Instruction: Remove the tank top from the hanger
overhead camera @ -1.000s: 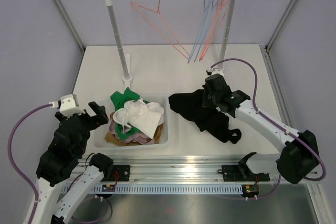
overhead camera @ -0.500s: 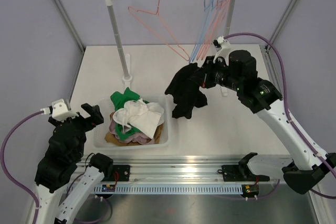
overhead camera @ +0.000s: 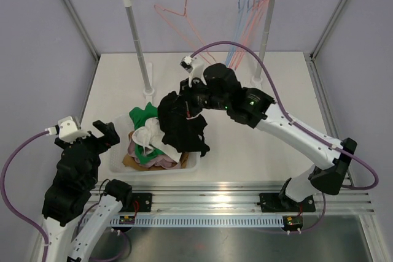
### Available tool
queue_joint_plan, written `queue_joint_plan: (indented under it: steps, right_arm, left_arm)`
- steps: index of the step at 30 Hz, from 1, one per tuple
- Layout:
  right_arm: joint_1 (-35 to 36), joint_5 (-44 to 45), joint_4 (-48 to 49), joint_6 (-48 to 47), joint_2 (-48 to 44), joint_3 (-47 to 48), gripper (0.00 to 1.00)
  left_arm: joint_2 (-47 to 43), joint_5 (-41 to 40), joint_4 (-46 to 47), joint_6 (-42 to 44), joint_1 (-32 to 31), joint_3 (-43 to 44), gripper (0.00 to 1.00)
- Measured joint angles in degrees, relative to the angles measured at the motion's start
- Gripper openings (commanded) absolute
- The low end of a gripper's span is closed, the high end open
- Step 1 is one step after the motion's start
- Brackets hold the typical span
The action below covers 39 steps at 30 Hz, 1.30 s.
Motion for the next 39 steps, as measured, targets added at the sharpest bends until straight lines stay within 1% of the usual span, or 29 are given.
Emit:
queue_joint_plan:
  steps: [2, 4, 8, 13, 16, 18, 19, 22, 27, 30, 32, 35, 37, 39]
  right_arm:
    - [1.95, 1.92, -0.13, -0.37, 2.99, 1.73, 0.0]
    - [3.5, 3.96, -0.79, -1.14, 6.58, 5.9, 0.0]
    - [4.7, 6.78, -3.34, -3.1, 13.68, 19.12, 0.0]
    - [4.66, 9.64, -6.54, -5.9, 19.78, 35.89, 0.0]
    - [4.68, 10.75, -7.23, -6.8, 21.51, 40.61, 0.0]
    - [4.66, 11.26, -7.17, -6.93, 21.51, 40.11, 0.0]
    - [4.66, 11.21, -6.1, -6.88, 21.16, 38.23, 0.0]
    - [4.68, 10.86, -3.82, -6.14, 19.21, 29.03, 0.0]
    - [4.7, 9.09, 4.33, -2.14, 15.1, 3.96, 0.0]
    - [4.7, 9.4, 6.62, -0.68, 16.5, -4.76, 0.0]
    - [4.7, 10.23, 6.82, -0.63, 19.78, -5.62, 0.0]
    - [4.59, 11.1, 8.28, -0.63, 25.64, -4.31, 0.0]
    - [4.37, 10.54, 8.35, -0.61, 30.25, -1.66, 0.0]
    - [4.09, 8.9, 7.23, -0.59, 34.8, 2.99, 0.0]
  left_arm:
    - [0.0, 0.11, 0.07, 0.02, 0.37, 0.0, 0.99]
    - [0.0, 0.28, 0.26, 0.02, 0.57, 0.0, 0.99]
    - [0.0, 0.35, 0.68, 0.02, 0.7, 0.0, 0.99]
    - [-0.44, 0.42, 1.09, 0.02, 0.7, -0.15, 0.99]
    - [-0.83, 0.52, 1.09, 0.02, 0.7, -0.37, 0.99]
    - [-0.87, 0.55, 1.11, 0.02, 0.79, -0.46, 0.99]
    - [-0.9, 0.55, 1.11, 0.02, 0.81, -0.48, 0.99]
    - [-1.27, 0.57, 1.11, 0.02, 0.81, -0.55, 0.99]
    - [-2.8, 0.22, 1.09, -0.09, 0.87, -0.59, 0.99]
    - [-3.82, -0.52, 0.96, -0.31, 0.87, -0.59, 0.99]
    - [-4.26, -0.85, 0.92, -0.46, 0.98, -0.59, 0.99]
    - [-4.26, -1.05, 0.87, -0.52, 1.05, -0.59, 0.99]
    - [-4.26, -1.03, 0.87, -0.52, 1.07, -0.59, 0.99]
    - [-4.24, -1.03, 0.87, -0.52, 1.07, -0.59, 0.99]
